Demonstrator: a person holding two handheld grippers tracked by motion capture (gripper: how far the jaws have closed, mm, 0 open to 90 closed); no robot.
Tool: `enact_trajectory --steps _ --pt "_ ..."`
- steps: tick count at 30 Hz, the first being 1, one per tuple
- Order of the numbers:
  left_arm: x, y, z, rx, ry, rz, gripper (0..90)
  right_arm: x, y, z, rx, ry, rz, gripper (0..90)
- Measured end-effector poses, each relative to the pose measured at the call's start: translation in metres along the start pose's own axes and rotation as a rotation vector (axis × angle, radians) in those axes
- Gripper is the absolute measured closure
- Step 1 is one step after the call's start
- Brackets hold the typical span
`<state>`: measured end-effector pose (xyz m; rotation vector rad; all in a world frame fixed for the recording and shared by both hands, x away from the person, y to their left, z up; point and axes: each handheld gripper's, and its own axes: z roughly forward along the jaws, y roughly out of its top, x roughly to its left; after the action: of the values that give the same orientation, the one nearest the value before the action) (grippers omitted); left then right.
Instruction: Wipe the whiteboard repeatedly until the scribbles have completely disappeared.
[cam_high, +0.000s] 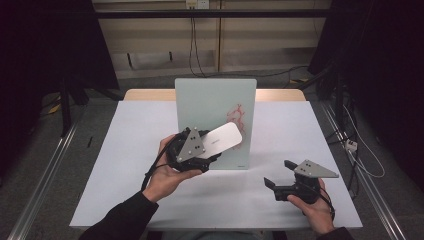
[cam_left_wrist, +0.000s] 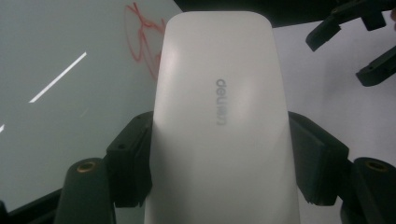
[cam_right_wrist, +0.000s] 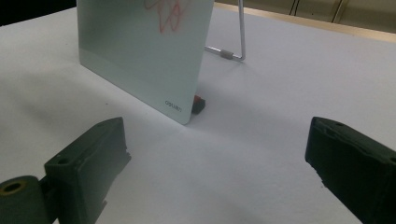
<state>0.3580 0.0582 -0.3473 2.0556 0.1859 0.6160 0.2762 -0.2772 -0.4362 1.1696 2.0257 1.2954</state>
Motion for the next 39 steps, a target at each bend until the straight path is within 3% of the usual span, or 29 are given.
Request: enact_trajectory --steps 13,23,31,39 --pt "0.019 0.021 0.015 -0.04 0.087 0.019 31.1 0.0 0.0 0.001 0.007 0.003 -0.003 5.1" --pt "0.027 0.025 0.028 -0.046 0.144 0.034 31.1 0.001 -0.001 0.001 0.007 0.007 -0.005 5.1" --pt "0.026 0.02 0.04 -0.017 0.135 0.055 31.1 0.001 -0.001 0.001 0.006 0.01 -0.007 5.0" --pt "0.014 0.016 0.049 0.018 0.097 0.064 31.2 0.001 -0.001 0.001 0.006 0.011 -0.009 5.0"
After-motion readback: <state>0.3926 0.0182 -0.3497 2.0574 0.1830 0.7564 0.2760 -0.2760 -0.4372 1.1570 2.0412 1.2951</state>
